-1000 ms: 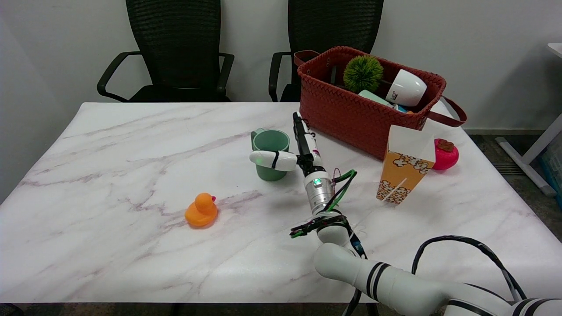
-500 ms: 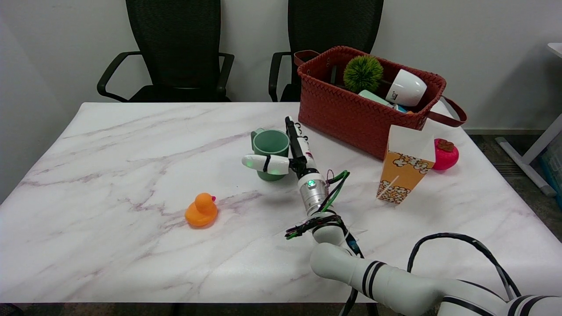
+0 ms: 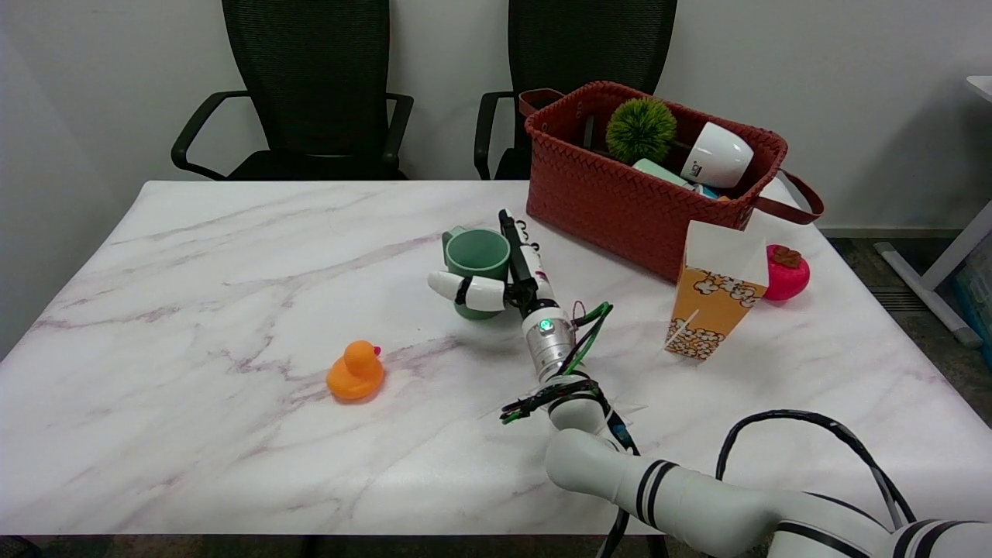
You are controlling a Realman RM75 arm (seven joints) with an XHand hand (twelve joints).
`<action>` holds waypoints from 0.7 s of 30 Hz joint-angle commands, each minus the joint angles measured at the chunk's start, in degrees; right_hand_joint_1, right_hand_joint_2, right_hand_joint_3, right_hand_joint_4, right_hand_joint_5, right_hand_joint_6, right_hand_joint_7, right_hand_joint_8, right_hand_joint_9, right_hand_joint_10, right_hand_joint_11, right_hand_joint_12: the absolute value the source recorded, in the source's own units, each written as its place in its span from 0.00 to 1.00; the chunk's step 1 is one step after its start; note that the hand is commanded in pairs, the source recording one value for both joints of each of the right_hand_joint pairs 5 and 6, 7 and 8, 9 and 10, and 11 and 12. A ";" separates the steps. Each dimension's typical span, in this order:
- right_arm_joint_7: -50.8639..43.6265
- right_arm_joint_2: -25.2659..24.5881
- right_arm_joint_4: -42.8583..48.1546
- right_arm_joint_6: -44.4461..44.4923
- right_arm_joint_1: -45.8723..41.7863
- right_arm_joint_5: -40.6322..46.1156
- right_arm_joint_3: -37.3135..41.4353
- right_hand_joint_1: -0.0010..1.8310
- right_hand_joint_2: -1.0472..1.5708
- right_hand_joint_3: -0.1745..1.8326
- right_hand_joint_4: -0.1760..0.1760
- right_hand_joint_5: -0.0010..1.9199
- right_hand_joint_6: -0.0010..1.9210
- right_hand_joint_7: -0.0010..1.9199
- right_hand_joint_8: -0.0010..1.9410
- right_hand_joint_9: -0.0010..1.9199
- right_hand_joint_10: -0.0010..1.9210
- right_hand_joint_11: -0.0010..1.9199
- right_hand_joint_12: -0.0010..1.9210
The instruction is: Pick up the green mug.
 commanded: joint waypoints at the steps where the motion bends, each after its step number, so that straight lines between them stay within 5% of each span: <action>1: 0.16 -0.28 -0.45 -0.34 0.04 0.36 0.18 0.65 0.55 0.28 0.50 0.00 0.00 0.02 0.02 0.06 0.06 0.00 0.00; 4: 0.16 -0.36 -0.45 -0.34 -0.19 0.43 0.40 0.65 0.56 0.28 0.50 0.01 0.01 0.20 0.19 0.18 0.18 0.00 0.00; 8: 0.16 -0.44 -0.43 -0.24 -0.27 0.82 0.40 0.65 0.60 0.29 0.50 0.44 0.44 0.51 0.50 0.41 0.41 0.19 0.19; 11: 0.16 -0.44 -0.12 0.15 -0.27 2.13 0.15 0.65 0.63 0.31 0.50 0.61 0.61 0.67 0.66 0.59 0.59 0.32 0.32; 15: 0.16 -0.44 0.03 0.22 -0.28 2.27 0.01 0.64 0.66 0.35 0.50 0.74 0.74 0.74 0.73 0.67 0.67 0.44 0.44; 21: 0.16 -0.44 0.69 0.46 -0.36 2.18 -0.08 0.63 0.67 0.36 0.50 0.75 0.75 0.77 0.76 0.69 0.69 0.50 0.50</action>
